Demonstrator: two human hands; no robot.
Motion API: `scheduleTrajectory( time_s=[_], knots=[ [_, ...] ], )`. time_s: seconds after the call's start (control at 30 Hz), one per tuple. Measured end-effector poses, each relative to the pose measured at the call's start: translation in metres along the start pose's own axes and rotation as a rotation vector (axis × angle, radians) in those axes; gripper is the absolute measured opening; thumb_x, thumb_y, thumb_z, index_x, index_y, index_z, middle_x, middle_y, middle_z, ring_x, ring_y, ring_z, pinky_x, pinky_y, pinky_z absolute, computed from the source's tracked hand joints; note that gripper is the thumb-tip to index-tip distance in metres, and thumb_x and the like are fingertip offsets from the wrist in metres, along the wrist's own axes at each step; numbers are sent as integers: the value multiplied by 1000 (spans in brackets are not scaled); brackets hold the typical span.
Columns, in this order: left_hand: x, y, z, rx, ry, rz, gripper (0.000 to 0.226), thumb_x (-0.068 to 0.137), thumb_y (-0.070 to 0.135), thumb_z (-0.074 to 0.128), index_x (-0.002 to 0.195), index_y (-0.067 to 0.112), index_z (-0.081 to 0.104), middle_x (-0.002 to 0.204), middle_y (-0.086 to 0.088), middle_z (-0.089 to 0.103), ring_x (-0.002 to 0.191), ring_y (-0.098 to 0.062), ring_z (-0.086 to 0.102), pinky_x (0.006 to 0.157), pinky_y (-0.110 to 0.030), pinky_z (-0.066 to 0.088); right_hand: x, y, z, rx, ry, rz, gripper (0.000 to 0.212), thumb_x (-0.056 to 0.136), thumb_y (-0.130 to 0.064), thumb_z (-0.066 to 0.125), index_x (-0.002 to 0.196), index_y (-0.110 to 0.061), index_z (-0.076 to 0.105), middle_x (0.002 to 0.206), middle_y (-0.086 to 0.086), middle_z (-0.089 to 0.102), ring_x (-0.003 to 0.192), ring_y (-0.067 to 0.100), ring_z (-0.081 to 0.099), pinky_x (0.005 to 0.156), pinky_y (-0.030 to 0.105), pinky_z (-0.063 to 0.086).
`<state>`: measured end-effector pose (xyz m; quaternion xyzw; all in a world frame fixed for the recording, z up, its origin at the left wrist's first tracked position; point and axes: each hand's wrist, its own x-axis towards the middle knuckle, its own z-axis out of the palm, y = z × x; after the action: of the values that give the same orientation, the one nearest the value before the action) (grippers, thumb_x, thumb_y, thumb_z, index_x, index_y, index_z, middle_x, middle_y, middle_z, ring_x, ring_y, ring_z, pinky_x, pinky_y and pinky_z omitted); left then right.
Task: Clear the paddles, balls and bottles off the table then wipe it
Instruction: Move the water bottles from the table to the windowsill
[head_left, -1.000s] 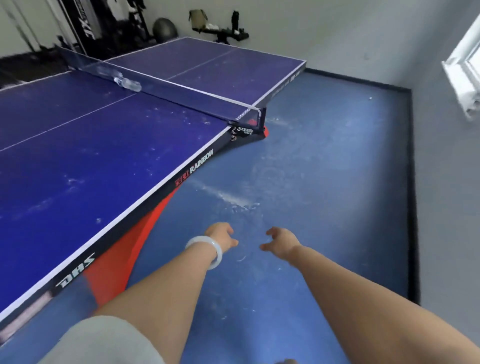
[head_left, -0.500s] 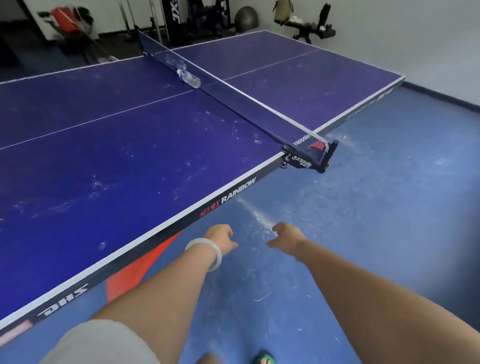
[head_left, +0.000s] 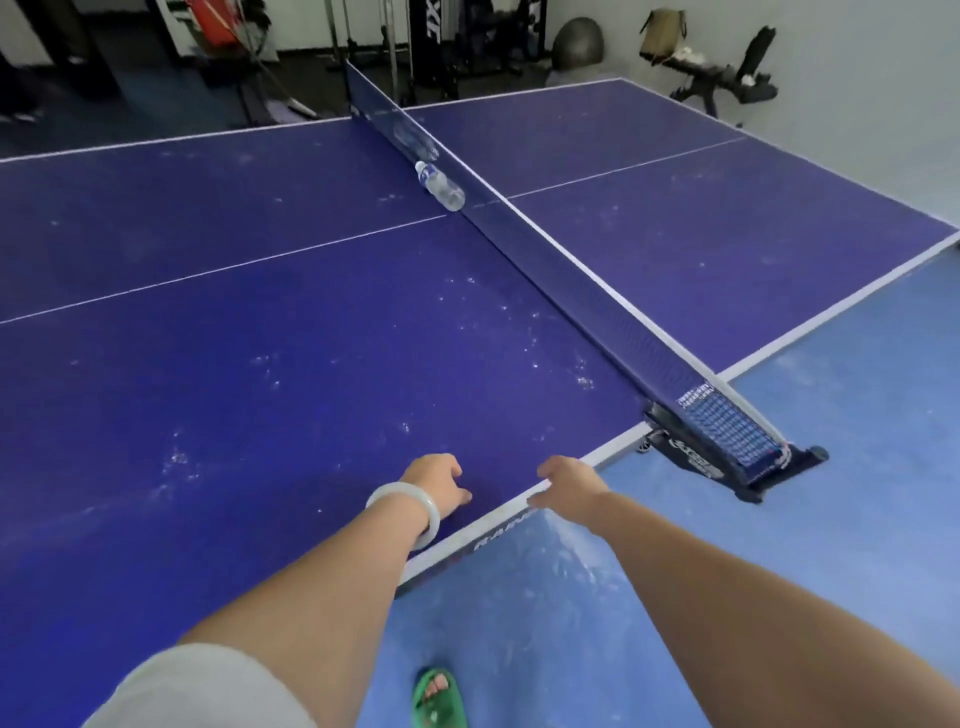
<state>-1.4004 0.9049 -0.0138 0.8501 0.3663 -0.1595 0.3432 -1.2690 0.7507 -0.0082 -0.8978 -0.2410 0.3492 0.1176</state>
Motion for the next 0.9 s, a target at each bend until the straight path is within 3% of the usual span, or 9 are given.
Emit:
scheduleTrajectory(
  time_s=[0.3, 0.57, 0.73, 0.9],
  knots=[
    [107, 17, -48, 56, 59, -24, 45, 96, 30, 61, 138, 20, 49, 135, -3, 48, 120, -23, 50, 93, -37, 49, 113, -45, -62, -15, -79, -48, 56, 92, -28, 68, 142, -13, 46, 140, 5, 50, 122, 24, 53, 97, 29, 47],
    [204, 51, -86, 21, 133, -165, 46, 95, 31, 61, 138, 19, 48, 137, -3, 46, 124, -24, 45, 98, -39, 47, 235, -80, -123, 5, -140, -142, 53, 94, -26, 66, 142, -15, 46, 138, 5, 53, 112, 22, 60, 87, 28, 51],
    [264, 66, -114, -17, 172, -236, 47, 96, 34, 60, 139, 19, 48, 137, -3, 44, 125, -24, 45, 101, -39, 45, 308, -99, -153, 81, -112, -185, 42, 98, -26, 59, 139, -16, 52, 119, -1, 56, 85, 14, 56, 70, 24, 46],
    [320, 58, -139, 72, 186, -302, 57, 94, 42, 60, 143, 18, 42, 141, -4, 40, 129, -26, 41, 104, -39, 38, 362, -118, -165, 106, -29, -227, 39, 99, -26, 57, 137, -18, 53, 134, 2, 53, 82, 9, 53, 62, 22, 44]
  ],
)
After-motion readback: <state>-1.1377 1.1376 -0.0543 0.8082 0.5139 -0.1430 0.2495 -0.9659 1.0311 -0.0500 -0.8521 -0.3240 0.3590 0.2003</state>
